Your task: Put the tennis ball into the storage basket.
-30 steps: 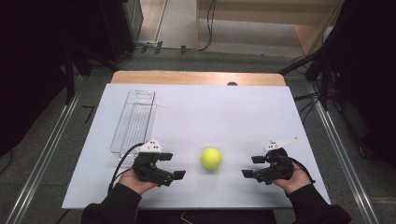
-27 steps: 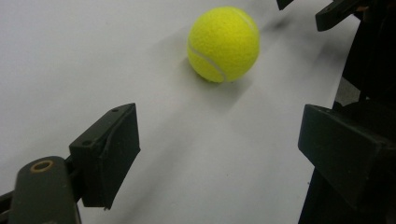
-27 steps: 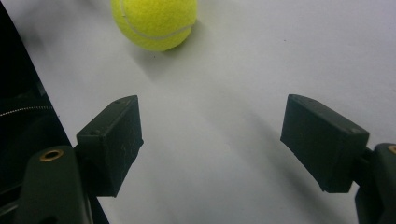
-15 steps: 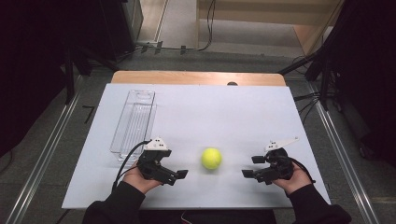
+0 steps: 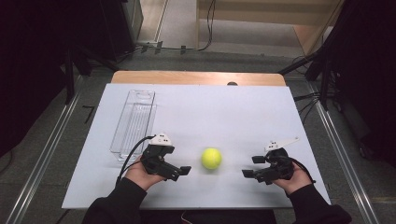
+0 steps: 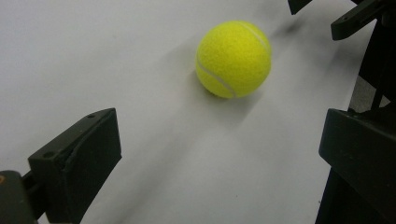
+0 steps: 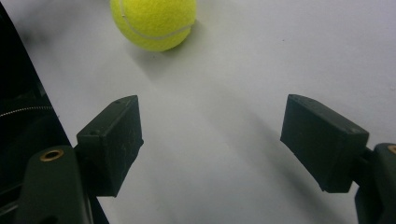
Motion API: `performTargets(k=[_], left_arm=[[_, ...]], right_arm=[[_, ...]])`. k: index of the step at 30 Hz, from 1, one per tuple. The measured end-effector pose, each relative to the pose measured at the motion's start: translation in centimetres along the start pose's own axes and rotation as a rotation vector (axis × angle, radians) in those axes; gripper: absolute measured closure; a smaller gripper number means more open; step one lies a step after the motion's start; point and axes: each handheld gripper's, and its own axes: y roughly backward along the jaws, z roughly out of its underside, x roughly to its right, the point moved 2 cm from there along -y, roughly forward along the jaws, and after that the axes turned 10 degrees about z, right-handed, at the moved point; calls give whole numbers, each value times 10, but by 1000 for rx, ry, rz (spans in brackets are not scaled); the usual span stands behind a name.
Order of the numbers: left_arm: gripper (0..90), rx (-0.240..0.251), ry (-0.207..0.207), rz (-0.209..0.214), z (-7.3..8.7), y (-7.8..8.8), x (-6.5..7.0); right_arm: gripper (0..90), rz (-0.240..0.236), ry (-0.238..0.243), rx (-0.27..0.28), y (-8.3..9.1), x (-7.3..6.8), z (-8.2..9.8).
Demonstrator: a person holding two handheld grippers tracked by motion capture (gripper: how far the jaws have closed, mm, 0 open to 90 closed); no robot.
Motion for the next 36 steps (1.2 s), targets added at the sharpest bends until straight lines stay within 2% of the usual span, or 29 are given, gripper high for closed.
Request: performTargets(k=[17,36], left_arm=[[0,-12,-16,0,-18,-6,-1],[0,-26,-43,36,-37,-17,0]], right_arm=[[186,2,3,-2,-1,0,0],[186,1,-1,-1,-1,0,1]])
